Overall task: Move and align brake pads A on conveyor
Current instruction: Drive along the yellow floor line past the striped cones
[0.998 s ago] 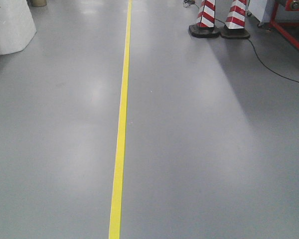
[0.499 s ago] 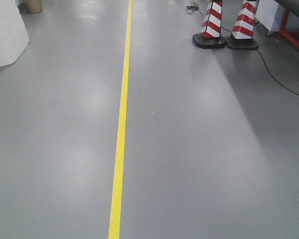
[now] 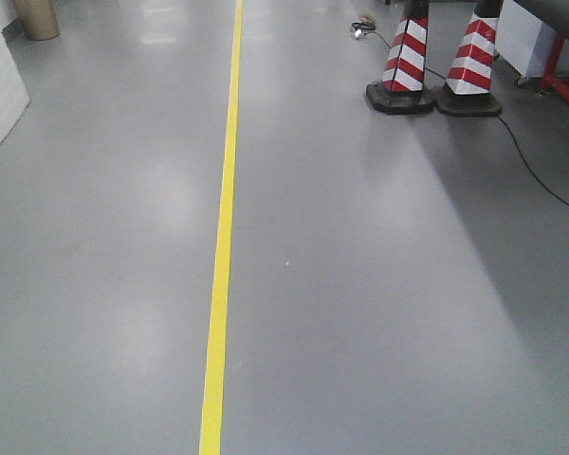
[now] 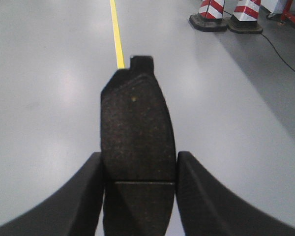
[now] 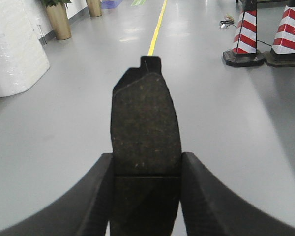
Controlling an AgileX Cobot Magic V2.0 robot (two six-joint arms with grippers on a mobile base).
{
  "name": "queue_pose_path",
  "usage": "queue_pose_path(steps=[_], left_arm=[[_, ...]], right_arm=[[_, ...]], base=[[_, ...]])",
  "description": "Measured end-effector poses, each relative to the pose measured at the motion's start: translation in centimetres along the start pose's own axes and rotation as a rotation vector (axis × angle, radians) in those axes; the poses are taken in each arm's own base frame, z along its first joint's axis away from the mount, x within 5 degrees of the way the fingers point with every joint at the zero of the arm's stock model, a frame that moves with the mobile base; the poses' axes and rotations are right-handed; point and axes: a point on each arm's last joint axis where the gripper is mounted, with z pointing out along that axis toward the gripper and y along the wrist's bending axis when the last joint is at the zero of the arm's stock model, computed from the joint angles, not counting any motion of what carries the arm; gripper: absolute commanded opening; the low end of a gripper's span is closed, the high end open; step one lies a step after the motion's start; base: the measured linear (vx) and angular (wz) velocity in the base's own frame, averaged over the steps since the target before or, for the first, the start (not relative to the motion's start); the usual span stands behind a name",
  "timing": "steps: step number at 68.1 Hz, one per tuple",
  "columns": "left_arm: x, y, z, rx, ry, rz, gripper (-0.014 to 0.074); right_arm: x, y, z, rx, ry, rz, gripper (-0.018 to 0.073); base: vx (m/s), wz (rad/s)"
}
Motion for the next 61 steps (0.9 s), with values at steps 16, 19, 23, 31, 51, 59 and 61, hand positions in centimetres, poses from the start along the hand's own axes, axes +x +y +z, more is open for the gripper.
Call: queue_pose_path(steps=[16,19,23,31,51,59,61], left_arm=[[0.00,0.00,0.00,0.000,0.000,0.000,-0.0006],[0.00,0.00,0.00,0.000,0.000,0.000,-0.0006],[0.00,0.00,0.00,0.000,0.000,0.000,-0.0006],[0.00,0.00,0.00,0.000,0.000,0.000,-0.0006],[0.00,0.00,0.00,0.000,0.000,0.000,-0.0006],[0.00,0.00,0.00,0.000,0.000,0.000,-0.0006],[0.00,0.00,0.00,0.000,0.000,0.000,-0.0006]], right_arm=[[0.00,0.00,0.00,0.000,0.000,0.000,-0.0007],[0.00,0.00,0.00,0.000,0.000,0.000,-0.0007],[0.00,0.00,0.00,0.000,0.000,0.000,-0.0007],[0.00,0.00,0.00,0.000,0.000,0.000,-0.0007],[0.00,0.00,0.00,0.000,0.000,0.000,-0.0007],[0.00,0.00,0.00,0.000,0.000,0.000,-0.0007],[0.00,0.00,0.00,0.000,0.000,0.000,-0.0007]], base=[[0.68,-0.02],[0.69,-0.02],[0.70,-0.01],[0.71,0.02],[0.70,0.04],[0.69,-0.01],[0.69,-0.02]])
